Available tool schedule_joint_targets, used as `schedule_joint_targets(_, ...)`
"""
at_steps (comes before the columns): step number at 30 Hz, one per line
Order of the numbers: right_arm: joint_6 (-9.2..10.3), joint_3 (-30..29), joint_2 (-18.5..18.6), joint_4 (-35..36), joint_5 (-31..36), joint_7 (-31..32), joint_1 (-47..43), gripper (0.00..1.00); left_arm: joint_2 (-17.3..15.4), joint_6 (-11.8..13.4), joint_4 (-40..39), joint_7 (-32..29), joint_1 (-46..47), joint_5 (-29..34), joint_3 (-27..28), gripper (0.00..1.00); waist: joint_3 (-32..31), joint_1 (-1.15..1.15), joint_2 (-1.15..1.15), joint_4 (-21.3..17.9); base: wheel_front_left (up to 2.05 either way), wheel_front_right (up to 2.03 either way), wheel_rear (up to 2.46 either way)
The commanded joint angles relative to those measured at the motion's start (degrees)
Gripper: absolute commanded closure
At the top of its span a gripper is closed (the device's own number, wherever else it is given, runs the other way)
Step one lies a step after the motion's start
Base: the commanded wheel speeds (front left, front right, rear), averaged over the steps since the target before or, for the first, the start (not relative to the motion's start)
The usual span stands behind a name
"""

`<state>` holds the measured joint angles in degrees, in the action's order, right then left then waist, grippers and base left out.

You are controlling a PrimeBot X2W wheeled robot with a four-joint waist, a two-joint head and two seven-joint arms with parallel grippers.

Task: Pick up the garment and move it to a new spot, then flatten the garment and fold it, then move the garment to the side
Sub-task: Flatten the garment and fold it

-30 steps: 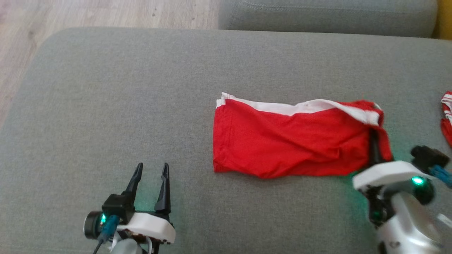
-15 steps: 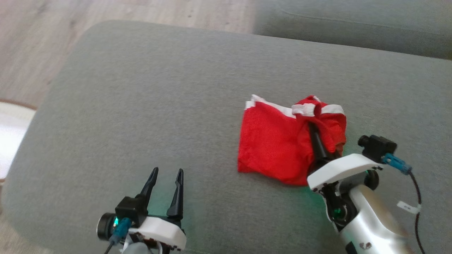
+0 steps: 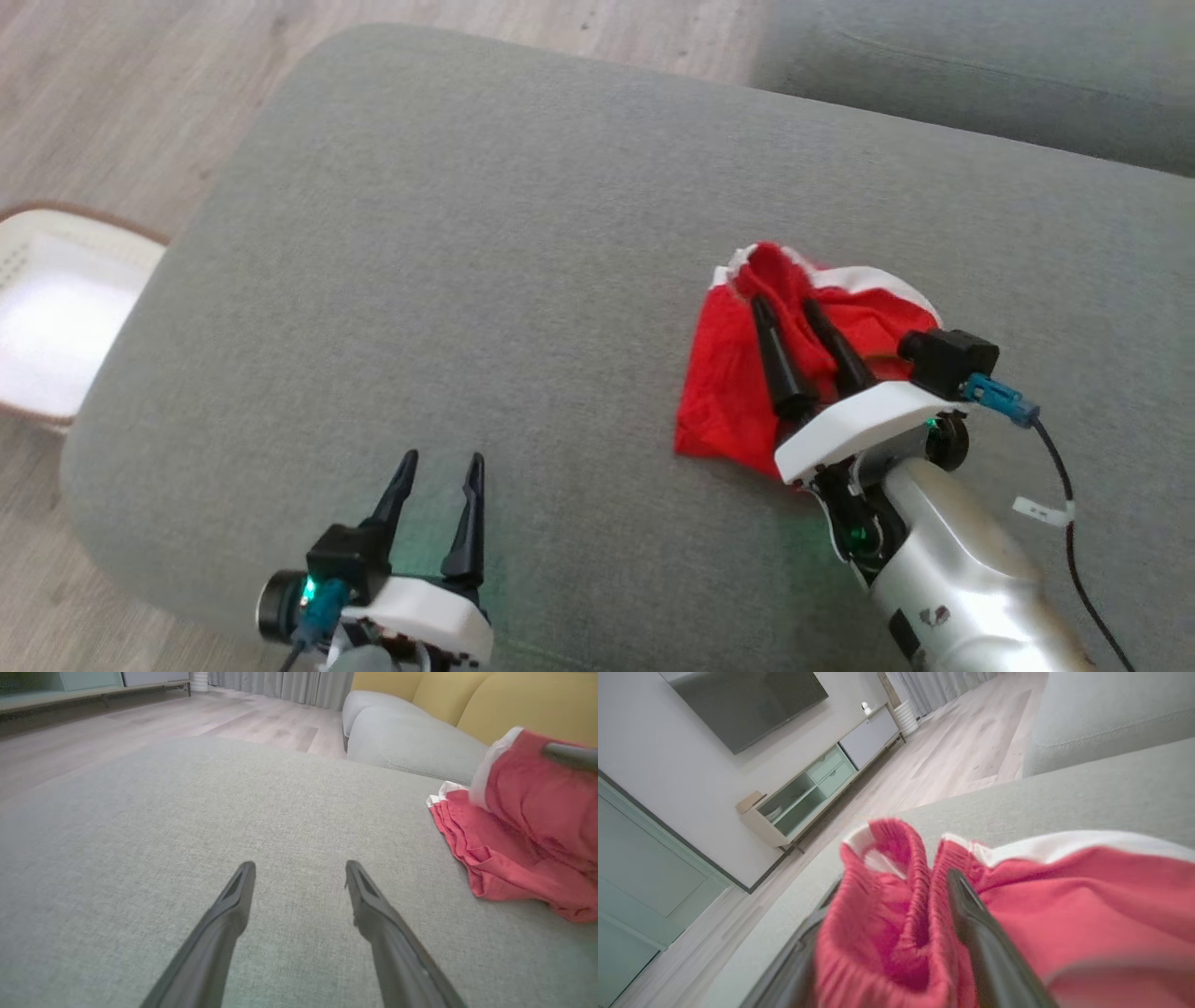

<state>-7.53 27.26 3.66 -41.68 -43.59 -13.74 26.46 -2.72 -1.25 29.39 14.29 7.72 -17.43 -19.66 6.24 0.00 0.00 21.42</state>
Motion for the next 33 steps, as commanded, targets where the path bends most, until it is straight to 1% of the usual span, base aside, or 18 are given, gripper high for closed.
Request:
schedule_joint_targets(1,0.04,0.52,-0.78,1.27,0.96,-0.97,1.79,0.00,-0.16,0.27,-1.56,0.71,0.88,0.03,2.41,0.00,-0.43,0.00,0.00,-1.67,0.00,0.00,0.00)
schedule_joint_targets(3,0.04,-0.90,-0.77,1.14,3.23,-1.17,1.79,0.00,-0.16,0.30,-1.78,0.71,0.95,0.37,3.05,0.00,-0.74,0.00,0.00,-3.47,0.00,0.00,0.00)
schedule_joint_targets(4,0.04,-2.19,-0.77,1.63,4.97,-1.20,1.71,0.00,-0.16,0.37,-1.92,0.71,0.98,0.51,3.46,0.00,-0.88,0.00,0.00,-4.60,0.00,0.00,0.00)
schedule_joint_targets(6,0.04,-5.34,-0.77,2.67,6.27,-1.23,0.47,0.00,-0.16,0.35,-2.16,0.71,1.28,0.74,3.90,0.00,-1.11,0.00,0.00,-6.50,0.00,0.00,0.00)
schedule_joint_targets(9,0.04,-9.87,-0.77,4.72,10.50,-1.24,-1.23,0.00,-0.16,0.54,-2.46,0.71,1.90,1.06,4.70,0.00,-1.29,0.00,0.00,-9.29,0.00,0.00,0.00)
schedule_joint_targets(11,0.04,-13.07,-0.77,6.23,14.68,-1.24,-2.26,0.00,-0.16,0.61,-2.61,0.71,2.24,1.54,5.23,0.00,-1.46,0.00,0.00,-10.96,0.00,0.00,0.00)
schedule_joint_targets(14,0.04,-17.88,-0.77,8.79,20.63,-1.25,-4.31,0.00,-0.16,0.72,-2.76,0.71,2.67,2.68,6.10,0.00,-1.79,0.00,0.00,-12.90,0.00,0.00,0.00)
schedule_joint_targets(18,0.04,-22.28,-0.78,11.46,26.17,-1.25,-7.37,0.00,-0.16,0.83,-3.03,0.71,2.76,4.84,7.61,0.00,-2.56,0.00,0.00,-14.94,0.00,0.00,0.00)
schedule_joint_targets(22,0.04,-24.67,-0.78,12.94,30.35,-1.25,-10.30,0.00,-0.16,0.74,-3.57,0.71,1.79,6.58,9.24,0.00,-3.73,0.00,0.00,-16.66,0.00,0.00,0.00)
schedule_joint_targets(25,0.04,-25.72,-0.78,13.11,31.98,-1.25,-12.60,0.00,-0.16,0.82,-4.27,0.71,0.21,7.27,9.83,0.00,-4.72,0.00,0.00,-17.68,0.00,0.00,0.00)
schedule_joint_targets(28,0.04,-25.79,-0.78,12.84,32.30,-1.26,-15.25,0.00,-0.16,1.27,-5.67,0.71,-2.12,7.07,10.27,0.00,-5.62,0.00,0.00,-18.75,0.00,0.00,0.00)
schedule_joint_targets(33,0.04,-25.07,-0.78,13.16,31.90,-1.26,-16.27,0.00,-0.16,1.37,-6.44,0.71,-3.35,6.97,10.13,0.00,-5.90,0.00,0.00,-19.30,0.00,0.00,0.00)
